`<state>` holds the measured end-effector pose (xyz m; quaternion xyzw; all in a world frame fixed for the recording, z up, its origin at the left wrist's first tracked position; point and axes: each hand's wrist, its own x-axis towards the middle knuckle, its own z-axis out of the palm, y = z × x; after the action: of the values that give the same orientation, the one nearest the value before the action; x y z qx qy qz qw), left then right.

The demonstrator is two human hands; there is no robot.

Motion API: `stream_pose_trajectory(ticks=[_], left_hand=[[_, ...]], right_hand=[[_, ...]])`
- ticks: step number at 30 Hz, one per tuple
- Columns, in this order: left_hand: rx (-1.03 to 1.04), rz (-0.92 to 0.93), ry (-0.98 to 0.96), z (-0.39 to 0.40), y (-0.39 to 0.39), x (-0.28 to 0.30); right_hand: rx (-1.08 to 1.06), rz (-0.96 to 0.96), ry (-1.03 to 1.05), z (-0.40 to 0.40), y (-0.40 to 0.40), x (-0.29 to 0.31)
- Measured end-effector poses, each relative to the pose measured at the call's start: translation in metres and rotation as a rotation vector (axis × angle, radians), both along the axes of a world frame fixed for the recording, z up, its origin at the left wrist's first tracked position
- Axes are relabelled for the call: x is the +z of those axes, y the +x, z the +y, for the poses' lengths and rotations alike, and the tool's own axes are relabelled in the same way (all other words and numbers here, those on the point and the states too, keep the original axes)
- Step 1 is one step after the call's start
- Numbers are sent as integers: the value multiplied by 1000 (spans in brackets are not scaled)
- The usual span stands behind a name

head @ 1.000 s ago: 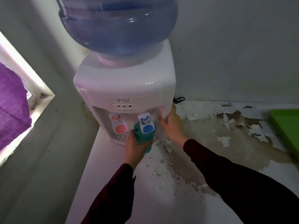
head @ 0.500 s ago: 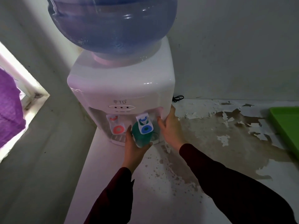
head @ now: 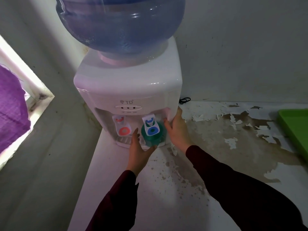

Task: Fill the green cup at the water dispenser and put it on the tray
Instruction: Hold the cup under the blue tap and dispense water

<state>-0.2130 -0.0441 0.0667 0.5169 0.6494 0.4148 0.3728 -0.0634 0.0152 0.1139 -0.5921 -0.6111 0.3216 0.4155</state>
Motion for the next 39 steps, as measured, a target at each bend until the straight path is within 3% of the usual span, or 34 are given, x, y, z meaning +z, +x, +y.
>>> stream_pose_trajectory(ticks=[5, 11, 33, 39], left_hand=[[-5, 74, 108, -14, -4, 12], [-45, -48, 25, 10, 8, 9], [-31, -53, 14, 9, 7, 17], [49, 70, 148, -2, 10, 33]], right_hand=[[-4, 6, -5, -2, 0, 3], [12, 26, -21, -4, -1, 4], [17, 19, -31, -8, 1, 12], [18, 29, -14, -8, 1, 11]])
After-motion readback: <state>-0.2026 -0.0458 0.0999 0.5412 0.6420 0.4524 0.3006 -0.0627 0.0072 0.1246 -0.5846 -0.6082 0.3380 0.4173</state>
